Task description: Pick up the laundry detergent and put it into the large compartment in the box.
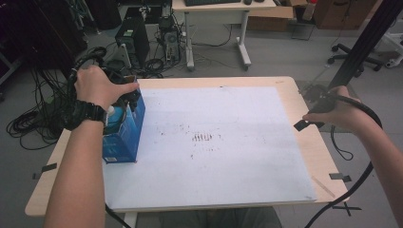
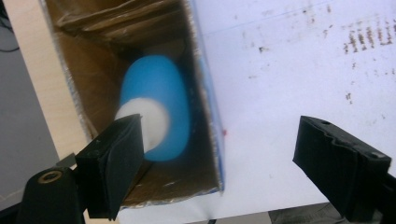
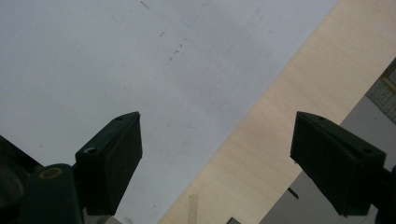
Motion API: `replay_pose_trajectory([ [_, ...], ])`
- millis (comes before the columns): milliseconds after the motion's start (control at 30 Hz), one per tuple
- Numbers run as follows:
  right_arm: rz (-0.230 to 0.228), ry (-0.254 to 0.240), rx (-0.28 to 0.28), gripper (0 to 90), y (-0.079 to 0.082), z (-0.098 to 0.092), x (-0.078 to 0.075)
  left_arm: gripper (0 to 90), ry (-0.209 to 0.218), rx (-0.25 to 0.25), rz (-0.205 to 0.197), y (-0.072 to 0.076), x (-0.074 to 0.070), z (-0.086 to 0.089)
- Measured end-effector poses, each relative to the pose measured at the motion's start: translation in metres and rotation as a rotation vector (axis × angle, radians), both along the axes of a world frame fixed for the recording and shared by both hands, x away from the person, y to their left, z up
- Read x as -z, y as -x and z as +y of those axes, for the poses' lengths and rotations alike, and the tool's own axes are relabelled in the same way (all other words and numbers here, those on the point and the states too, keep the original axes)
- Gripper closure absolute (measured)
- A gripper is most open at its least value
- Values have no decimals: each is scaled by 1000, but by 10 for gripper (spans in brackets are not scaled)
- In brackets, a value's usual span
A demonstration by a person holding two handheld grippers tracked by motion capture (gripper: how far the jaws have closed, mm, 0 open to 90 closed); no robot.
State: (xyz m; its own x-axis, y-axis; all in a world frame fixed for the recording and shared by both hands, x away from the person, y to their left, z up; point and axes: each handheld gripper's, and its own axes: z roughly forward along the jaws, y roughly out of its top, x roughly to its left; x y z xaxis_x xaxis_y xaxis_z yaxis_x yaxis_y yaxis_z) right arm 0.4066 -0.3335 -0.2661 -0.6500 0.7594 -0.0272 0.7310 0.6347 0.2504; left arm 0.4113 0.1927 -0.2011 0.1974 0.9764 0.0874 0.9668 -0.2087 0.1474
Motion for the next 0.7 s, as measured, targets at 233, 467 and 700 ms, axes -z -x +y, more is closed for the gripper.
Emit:
replay_pose_trajectory([
  [233,-2,-2,-1,171,1,0,-1,158,-18,44,-2,-2,1,-20],
  [467,-2,-3,0,172,2,-1,-1,156,-17,88,-2,-4,4,-39],
  [700,1,-4,0,171,3,-1,0,153,-26,129,-1,-3,9,-57],
])
